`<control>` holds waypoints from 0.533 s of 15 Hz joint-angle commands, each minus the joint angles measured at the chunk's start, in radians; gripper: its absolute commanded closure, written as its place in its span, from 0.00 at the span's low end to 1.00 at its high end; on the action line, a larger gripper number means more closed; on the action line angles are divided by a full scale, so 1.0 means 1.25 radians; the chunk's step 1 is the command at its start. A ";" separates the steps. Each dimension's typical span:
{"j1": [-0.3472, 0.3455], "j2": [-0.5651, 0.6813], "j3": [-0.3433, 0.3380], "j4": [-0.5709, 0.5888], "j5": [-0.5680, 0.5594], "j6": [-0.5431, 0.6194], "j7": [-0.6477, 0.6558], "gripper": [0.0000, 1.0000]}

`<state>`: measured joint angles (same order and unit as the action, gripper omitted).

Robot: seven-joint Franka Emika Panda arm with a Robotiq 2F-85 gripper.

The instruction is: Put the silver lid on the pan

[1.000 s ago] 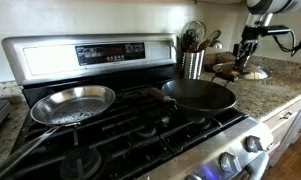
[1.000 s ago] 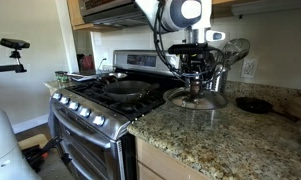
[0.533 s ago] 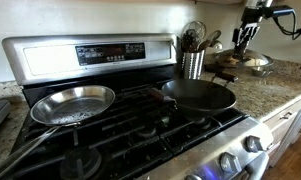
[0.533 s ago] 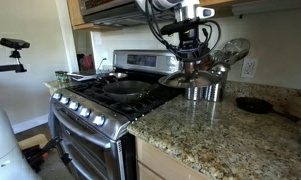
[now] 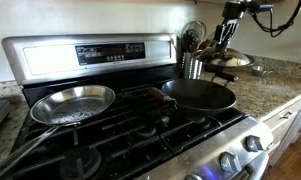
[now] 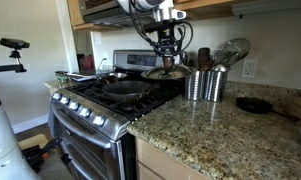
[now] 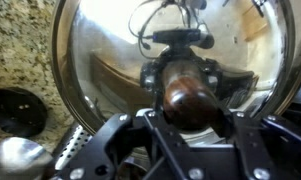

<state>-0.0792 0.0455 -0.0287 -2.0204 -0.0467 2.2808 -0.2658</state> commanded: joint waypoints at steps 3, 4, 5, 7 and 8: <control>0.052 -0.024 0.043 -0.051 0.011 0.004 -0.043 0.81; 0.061 -0.021 0.051 -0.056 0.008 0.003 -0.046 0.81; 0.067 -0.020 0.058 -0.062 0.010 0.003 -0.054 0.81; 0.079 -0.020 0.072 -0.075 0.012 0.001 -0.066 0.81; 0.084 -0.021 0.078 -0.084 0.016 0.004 -0.074 0.81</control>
<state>0.0058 0.0495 0.0617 -2.0853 -0.0449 2.2810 -0.3132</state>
